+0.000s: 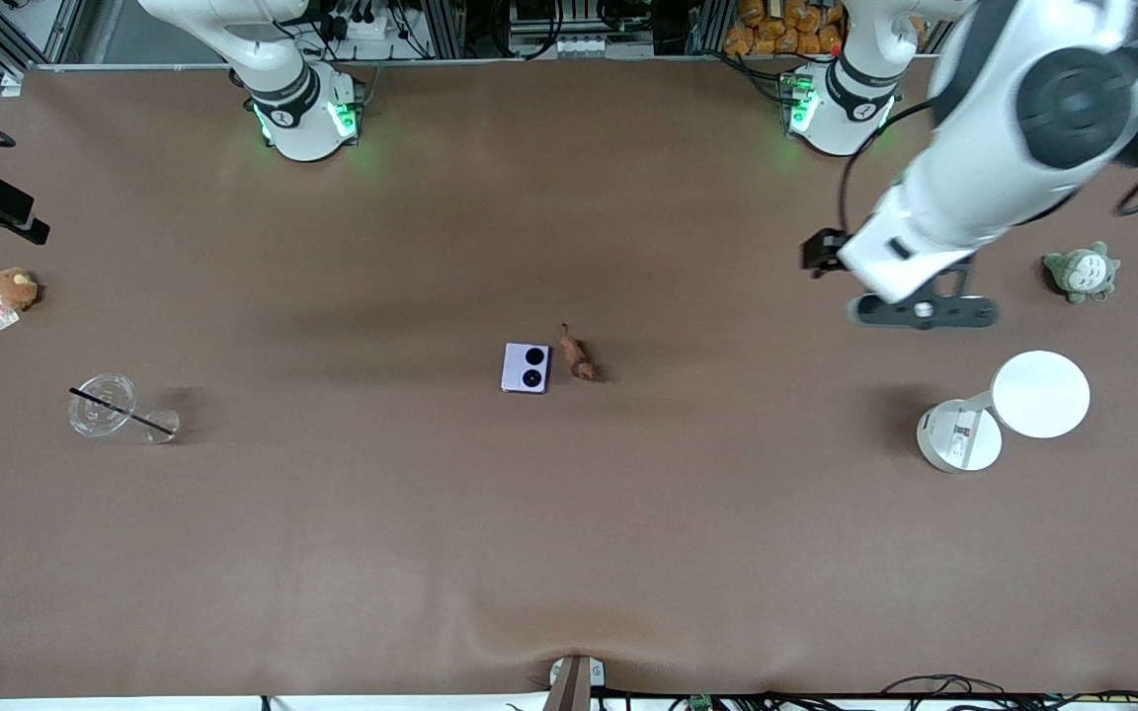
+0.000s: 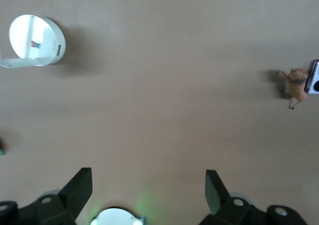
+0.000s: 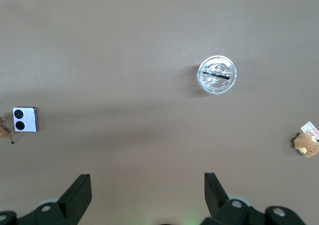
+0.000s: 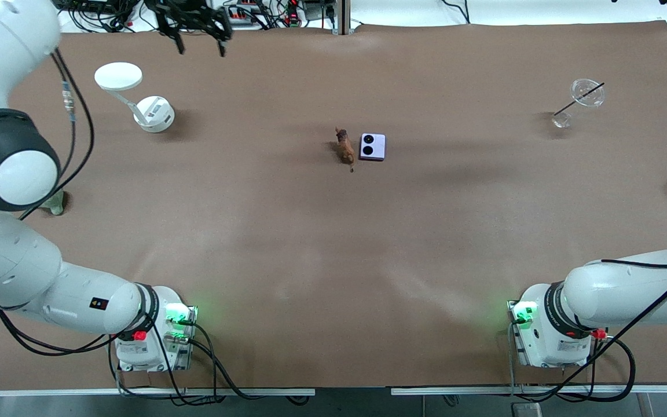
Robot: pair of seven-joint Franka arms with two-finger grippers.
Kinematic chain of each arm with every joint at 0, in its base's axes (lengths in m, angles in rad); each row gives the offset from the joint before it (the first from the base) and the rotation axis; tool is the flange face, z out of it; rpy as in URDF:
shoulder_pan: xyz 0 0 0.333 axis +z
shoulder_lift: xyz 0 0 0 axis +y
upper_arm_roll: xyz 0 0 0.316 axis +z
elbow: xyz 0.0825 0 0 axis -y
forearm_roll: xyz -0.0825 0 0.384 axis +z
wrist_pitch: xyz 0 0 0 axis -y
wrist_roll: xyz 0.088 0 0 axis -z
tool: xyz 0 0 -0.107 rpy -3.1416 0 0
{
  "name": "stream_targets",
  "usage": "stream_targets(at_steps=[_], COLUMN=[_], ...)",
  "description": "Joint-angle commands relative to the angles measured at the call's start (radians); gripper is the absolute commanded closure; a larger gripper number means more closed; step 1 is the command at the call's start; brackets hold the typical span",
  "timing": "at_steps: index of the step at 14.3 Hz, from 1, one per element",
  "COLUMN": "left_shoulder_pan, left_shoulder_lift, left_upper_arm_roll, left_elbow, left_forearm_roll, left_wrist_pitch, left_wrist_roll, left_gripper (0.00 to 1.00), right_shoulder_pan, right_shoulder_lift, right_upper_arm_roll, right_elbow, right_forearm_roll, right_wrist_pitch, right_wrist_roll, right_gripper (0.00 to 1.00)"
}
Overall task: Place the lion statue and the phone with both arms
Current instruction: 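Reach the left gripper to the brown lion figurine and lower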
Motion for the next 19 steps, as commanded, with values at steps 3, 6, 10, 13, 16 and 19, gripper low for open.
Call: stream_targets(at_steps=[3,6,10,13,16,19], left_shoulder_pan=[-0.059,-0.113,-0.177,-0.193,-0.235,-0.303], left_shoulder_lift=[0.091,0.139,0.231,0.268,0.300,0.364], left_upper_arm_roll=[0.003,0.003,0.005,0.005,0.005,0.008], left_elbow=[0.036,0.041,0.122,0.148,0.148,0.148], left_forearm_roll=[-0.066,-0.069,-0.069,-0.069,-0.069,-0.067], left_wrist_pitch=[0.111,0.194,0.236,0.269,0.344,0.438], left_wrist_roll=[-0.115,-0.151,-0.246,-0.269,-0.341,-0.461], left_gripper=[0.00,0.00,0.00,0.00,0.00,0.00], right_shoulder_pan=[-0.022,-0.022,-0.022,-0.022,-0.022,-0.022], right_shoulder_lift=[0.005,0.005,0.005,0.005,0.005,0.005], right_upper_arm_roll=[0.016,0.016,0.016,0.016,0.017,0.017], right_elbow=[0.017,0.017,0.017,0.017,0.017,0.017], right_forearm_roll=[0.000,0.000,0.000,0.002,0.002,0.002], right_wrist_pitch=[-0.007,-0.008,-0.008,-0.007,-0.007,-0.007], right_wrist_roll=[-0.005,-0.005,-0.005,-0.003,-0.003,-0.003], right_gripper=[0.00,0.00,0.00,0.00,0.00,0.00])
